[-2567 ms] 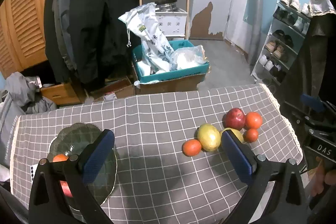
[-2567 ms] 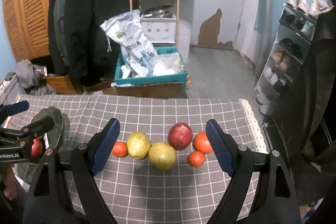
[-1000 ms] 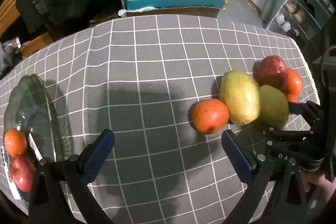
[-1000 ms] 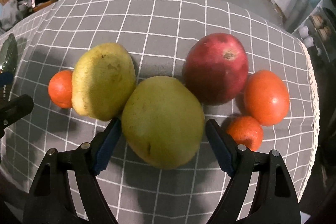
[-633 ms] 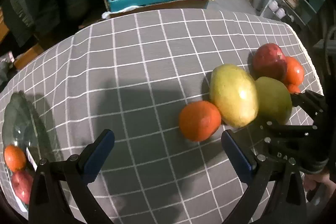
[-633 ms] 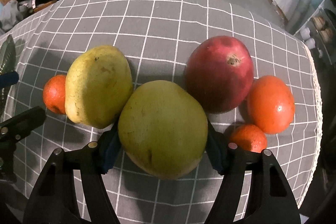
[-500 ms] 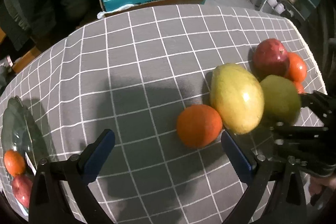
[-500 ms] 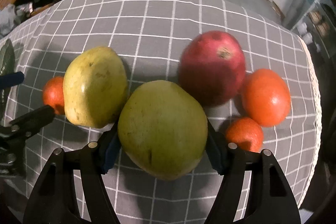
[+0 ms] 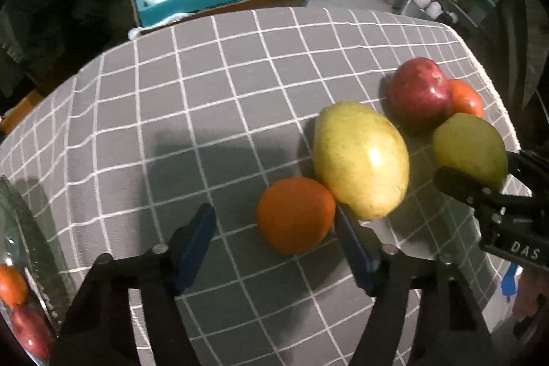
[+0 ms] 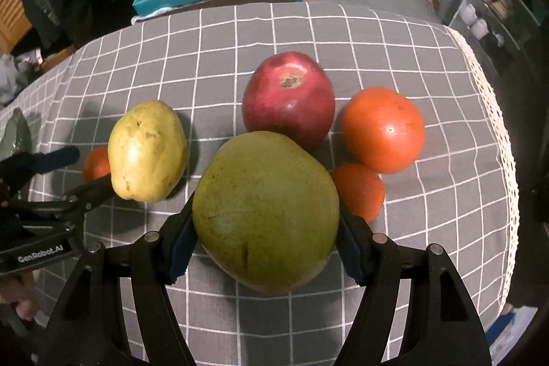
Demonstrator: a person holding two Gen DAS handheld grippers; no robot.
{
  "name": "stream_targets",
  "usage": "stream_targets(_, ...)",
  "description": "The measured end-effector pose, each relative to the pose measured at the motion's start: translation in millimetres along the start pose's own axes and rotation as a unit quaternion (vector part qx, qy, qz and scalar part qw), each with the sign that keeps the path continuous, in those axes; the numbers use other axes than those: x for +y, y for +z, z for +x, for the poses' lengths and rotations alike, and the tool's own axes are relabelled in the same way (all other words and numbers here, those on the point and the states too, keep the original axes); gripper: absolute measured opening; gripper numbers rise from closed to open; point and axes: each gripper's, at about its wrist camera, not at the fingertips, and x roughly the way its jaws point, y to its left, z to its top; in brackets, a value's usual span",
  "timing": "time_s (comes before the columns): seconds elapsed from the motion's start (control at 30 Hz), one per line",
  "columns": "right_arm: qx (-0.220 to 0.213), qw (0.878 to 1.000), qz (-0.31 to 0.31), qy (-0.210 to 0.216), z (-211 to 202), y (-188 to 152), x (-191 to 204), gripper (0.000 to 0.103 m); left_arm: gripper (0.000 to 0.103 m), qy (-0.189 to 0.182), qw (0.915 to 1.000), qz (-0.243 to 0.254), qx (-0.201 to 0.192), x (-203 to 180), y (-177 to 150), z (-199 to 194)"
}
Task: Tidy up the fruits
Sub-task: 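Grasp the orange with the left gripper while the right gripper grasps the large green pear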
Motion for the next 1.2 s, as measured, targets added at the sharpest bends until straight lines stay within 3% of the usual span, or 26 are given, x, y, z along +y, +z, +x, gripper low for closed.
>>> stream_targets(0.13,0.001,1.000,0.000,0.002,1,-1,2,0.071,0.047,-0.028,0.9995,0.012,0.004,-8,-3,1)
stream_targets(0.57,-0.028,0.999,-0.012,-0.009,-15,-2,12,0.071,0.046,0.005,0.9997,-0.003,-0.025,-3,-4,-19)
stream_targets(1.2,-0.107,0.993,-0.034,-0.027,-76,2,28,0.071,0.045,0.030,0.9925,-0.031,-0.114,12,-3,-104)
